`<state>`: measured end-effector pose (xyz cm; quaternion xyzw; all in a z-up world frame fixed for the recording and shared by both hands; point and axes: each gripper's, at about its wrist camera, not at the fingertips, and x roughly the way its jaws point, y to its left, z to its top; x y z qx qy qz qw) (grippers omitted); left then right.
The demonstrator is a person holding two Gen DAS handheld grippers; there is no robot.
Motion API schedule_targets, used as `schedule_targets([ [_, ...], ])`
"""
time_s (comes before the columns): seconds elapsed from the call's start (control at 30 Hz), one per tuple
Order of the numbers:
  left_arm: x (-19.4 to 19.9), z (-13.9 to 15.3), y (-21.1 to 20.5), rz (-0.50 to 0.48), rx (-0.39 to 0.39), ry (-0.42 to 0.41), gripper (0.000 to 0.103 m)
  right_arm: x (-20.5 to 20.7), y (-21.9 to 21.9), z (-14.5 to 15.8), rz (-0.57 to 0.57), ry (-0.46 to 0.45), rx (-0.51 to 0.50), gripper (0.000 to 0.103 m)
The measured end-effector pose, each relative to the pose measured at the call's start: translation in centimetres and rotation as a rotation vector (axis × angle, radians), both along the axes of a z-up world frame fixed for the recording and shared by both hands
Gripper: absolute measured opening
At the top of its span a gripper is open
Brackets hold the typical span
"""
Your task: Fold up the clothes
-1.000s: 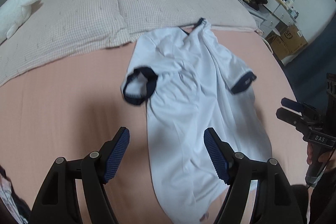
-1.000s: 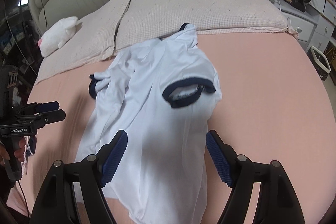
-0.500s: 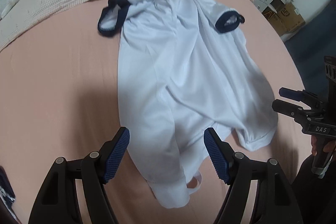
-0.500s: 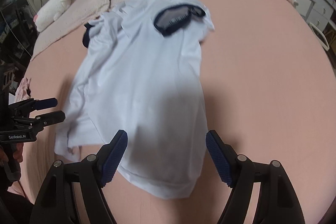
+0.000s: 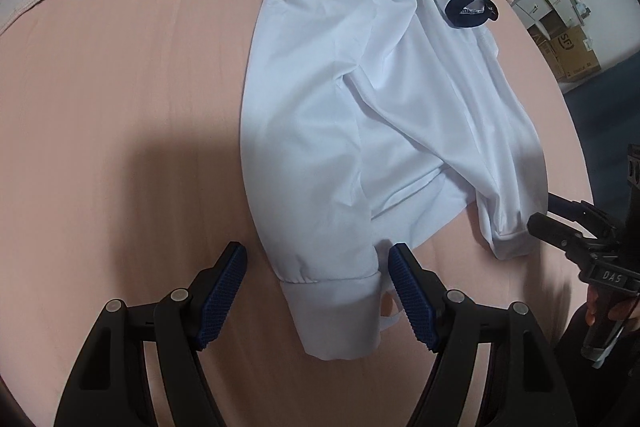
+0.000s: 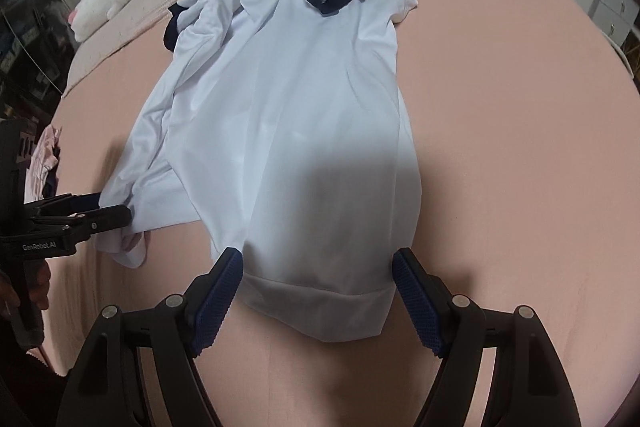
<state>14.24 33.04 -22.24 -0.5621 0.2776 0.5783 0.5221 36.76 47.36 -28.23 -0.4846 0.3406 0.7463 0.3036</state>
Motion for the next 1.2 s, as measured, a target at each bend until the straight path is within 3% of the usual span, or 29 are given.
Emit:
schedule_targets([
  [0.13,0.2,0.3,-0.7,0.047,0.028,0.032,0.072,0.5,0.2,-0.2,-0.019,0.000,0.027,0.077],
  [0.2,0.4,0.6,-1.2,0.077,0.056,0.079,0.072,0.6,-0.1,-0.1,-0.015,-0.030,0.074,0.077],
  [0.33,0.8,0.3,-2.1,0.106,0.068,0.092,0.072,0.4,-1.4,-0.1,0.051,-0.088,0.189,0.077],
  [0.4,0.8,-0.3,-2.3,0.121,0.054,0.062,0.072,0.1,-1.9,-0.6,0.078,-0.112,0.205,0.077],
  [0.53,1.0,-0.3,-2.4,0.115,0.068,0.079,0.072,-0.8,-2.4,-1.3,0.103,-0.136,0.210,0.077],
  [0.67,1.3,-0.1,-2.4,0.092,0.095,0.092,0.070,-0.6,-2.1,-1.5,0.079,-0.110,0.175,0.077],
  [0.87,2.0,0.0,-2.2,0.056,0.122,0.117,0.050,-1.0,-2.6,-1.4,0.113,-0.121,0.220,0.077],
  [1.0,1.8,0.0,-2.0,0.049,0.129,0.140,0.025,-1.1,-2.5,-1.3,0.118,-0.104,0.212,0.076],
  [1.1,2.2,0.1,-1.0,0.057,0.123,0.144,0.015,-0.8,-2.3,-1.0,0.103,-0.080,0.209,0.054],
  [1.2,1.7,0.2,-1.1,0.069,0.125,0.124,0.013,-0.1,-1.6,-0.7,0.071,-0.039,0.188,0.041],
])
